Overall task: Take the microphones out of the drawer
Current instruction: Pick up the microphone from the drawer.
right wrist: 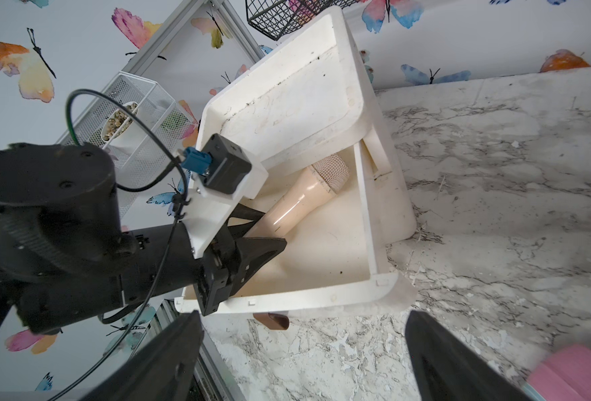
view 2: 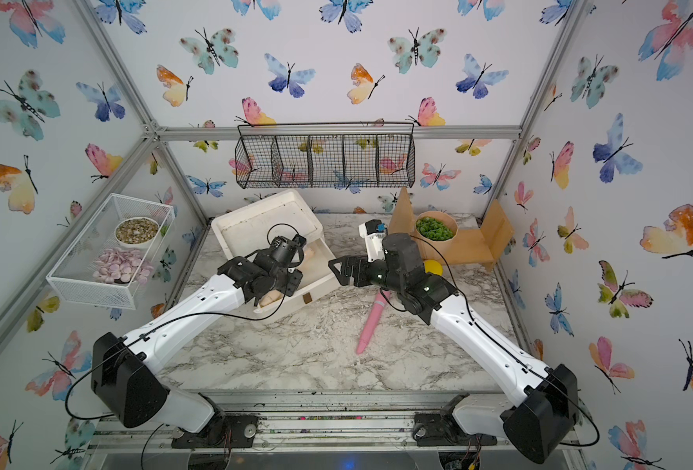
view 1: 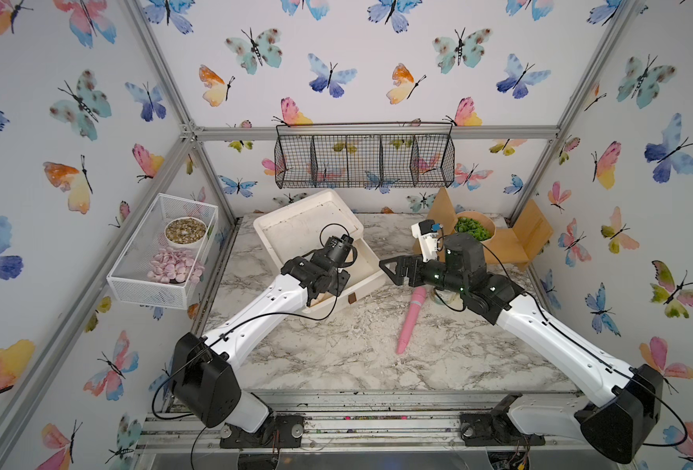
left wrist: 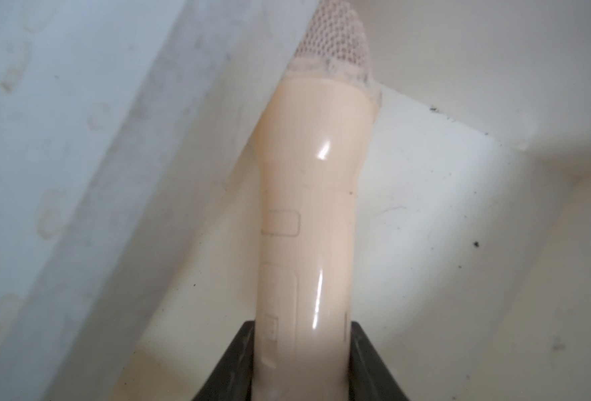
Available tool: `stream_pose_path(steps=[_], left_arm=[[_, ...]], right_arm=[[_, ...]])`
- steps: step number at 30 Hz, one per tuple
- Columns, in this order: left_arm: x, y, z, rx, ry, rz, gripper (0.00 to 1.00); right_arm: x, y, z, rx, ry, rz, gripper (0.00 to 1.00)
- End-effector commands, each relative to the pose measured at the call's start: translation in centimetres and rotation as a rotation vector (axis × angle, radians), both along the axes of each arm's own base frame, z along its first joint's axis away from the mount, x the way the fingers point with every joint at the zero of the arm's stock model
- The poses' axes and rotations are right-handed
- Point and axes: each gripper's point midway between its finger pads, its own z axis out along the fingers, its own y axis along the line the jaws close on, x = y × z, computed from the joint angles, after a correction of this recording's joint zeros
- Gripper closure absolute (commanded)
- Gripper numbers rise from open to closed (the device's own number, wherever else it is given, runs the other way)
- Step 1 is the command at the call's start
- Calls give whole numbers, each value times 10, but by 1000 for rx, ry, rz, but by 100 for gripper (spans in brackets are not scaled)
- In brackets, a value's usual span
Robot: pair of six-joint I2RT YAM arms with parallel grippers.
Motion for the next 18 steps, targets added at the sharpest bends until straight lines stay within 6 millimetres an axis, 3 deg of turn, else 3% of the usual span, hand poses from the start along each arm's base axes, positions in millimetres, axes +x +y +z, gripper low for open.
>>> stream_pose_path(steps=[1, 8, 18], left_arm=[[-16, -7, 5, -12, 19, -82, 60], [-9, -21, 2, 23, 15, -187, 62], [-13, -17, 8, 57, -5, -230, 65]], right_arm=[[6, 1, 4, -1, -28, -7, 2], [5, 2, 6, 6, -27, -2, 2], [6, -4, 7, -25, -45, -18, 2]])
